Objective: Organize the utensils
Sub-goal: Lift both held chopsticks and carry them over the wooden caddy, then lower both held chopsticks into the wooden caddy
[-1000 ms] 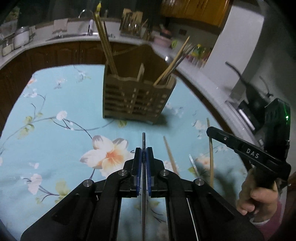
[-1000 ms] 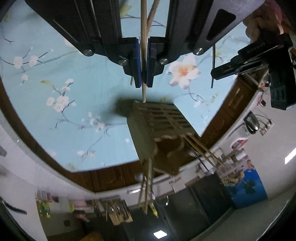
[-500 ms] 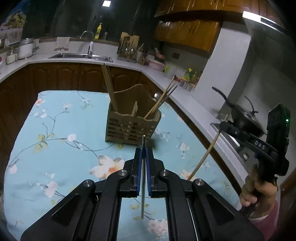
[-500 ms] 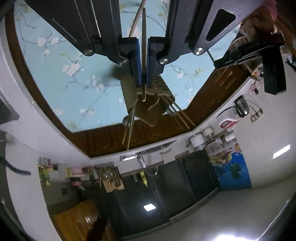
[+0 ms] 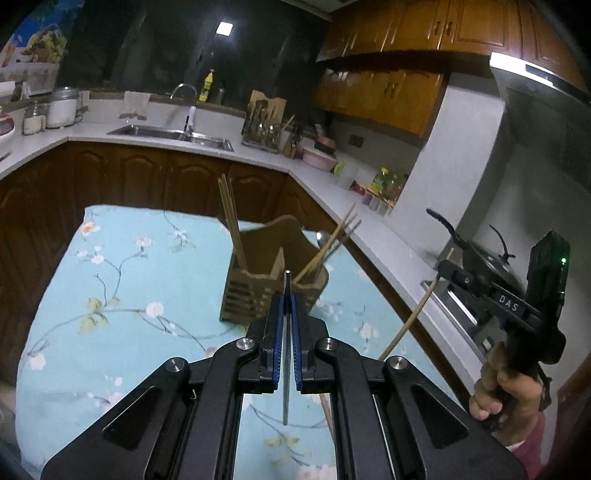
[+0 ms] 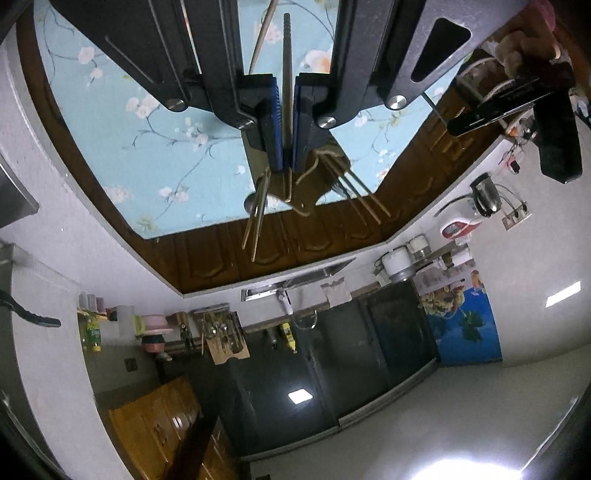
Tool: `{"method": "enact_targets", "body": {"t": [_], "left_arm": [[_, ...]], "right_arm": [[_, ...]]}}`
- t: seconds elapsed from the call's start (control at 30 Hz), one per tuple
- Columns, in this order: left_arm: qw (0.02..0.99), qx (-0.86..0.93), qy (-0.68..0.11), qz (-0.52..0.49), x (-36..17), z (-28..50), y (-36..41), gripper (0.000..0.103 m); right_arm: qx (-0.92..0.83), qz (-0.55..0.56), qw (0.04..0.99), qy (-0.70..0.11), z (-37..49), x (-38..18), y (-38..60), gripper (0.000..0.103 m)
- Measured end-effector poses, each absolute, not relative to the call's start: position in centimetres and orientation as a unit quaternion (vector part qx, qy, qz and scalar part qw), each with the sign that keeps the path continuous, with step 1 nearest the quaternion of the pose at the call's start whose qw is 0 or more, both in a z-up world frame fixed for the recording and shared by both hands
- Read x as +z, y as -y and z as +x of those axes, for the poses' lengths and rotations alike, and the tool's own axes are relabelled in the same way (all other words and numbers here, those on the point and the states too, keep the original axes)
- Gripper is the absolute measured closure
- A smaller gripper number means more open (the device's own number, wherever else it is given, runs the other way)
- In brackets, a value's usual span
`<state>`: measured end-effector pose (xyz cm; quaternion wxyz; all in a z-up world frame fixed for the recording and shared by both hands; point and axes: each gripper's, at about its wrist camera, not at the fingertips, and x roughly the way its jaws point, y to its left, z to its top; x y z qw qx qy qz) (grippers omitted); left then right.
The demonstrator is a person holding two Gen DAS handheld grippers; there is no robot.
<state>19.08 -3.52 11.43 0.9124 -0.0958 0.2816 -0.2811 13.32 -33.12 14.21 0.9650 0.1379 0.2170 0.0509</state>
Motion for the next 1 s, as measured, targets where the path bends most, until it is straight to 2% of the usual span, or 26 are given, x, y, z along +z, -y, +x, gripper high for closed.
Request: {"method": "enact_targets", "body": {"t": [0.73,1.0], "left_arm": [[0.943,-0.251,-0.188,-0.111,19.2,25.2,3.1,0.099],[0.951,-0.225,-0.169,-0.128,19.7,28.9,3.6,0.099]], "right_arm": [[0.040,0.131,0.982,-0.127,18.9,20.2,32.7,0.098],[0.024,0.132,0.985,-0.110,21.6,20.6,32.9,0.098]]}}
